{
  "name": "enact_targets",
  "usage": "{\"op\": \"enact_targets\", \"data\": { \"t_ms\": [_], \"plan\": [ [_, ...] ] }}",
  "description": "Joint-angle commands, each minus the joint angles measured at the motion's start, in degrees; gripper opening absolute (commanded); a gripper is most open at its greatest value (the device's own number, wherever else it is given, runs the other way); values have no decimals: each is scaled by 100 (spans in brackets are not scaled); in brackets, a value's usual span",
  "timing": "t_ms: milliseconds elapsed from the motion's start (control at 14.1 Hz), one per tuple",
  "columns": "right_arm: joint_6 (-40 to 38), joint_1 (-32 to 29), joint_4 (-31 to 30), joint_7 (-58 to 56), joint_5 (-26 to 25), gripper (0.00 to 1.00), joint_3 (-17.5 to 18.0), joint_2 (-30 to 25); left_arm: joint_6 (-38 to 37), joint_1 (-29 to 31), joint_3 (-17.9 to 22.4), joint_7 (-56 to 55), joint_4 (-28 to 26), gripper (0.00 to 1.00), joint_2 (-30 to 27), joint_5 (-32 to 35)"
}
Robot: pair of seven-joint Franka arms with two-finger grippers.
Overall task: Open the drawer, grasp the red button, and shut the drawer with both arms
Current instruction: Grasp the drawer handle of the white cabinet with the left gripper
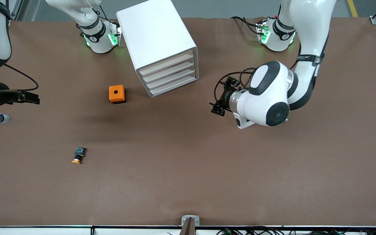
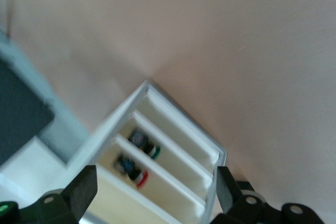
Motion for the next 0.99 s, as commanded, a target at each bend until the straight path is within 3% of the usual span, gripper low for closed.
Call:
{"op": "enact_targets", "data": {
  "t_ms": [0,425,709,851,922],
  "plan": [
    [-143,-72,179,22,-26,100,52,28,-534,-276,4,-1178,484,100,598,-487],
    [-301,183,38,1164,10,100,96,19,-1292,-338,39,-2762,599,100,1347,-1375],
    [-257,121,-120,1463,476,100,87,-16,-1477,-338,39,-3431,573,99,1777,-1947],
    [-248,121,-129,1472,485,100,87,-25,-1477,-347,39,-3441,573,87,1953,-2087],
    [-239,113,-138,1472,485,100,78,-25,-1477,-347,39,-3441,573,75,2006,-2193]
  ]
}}
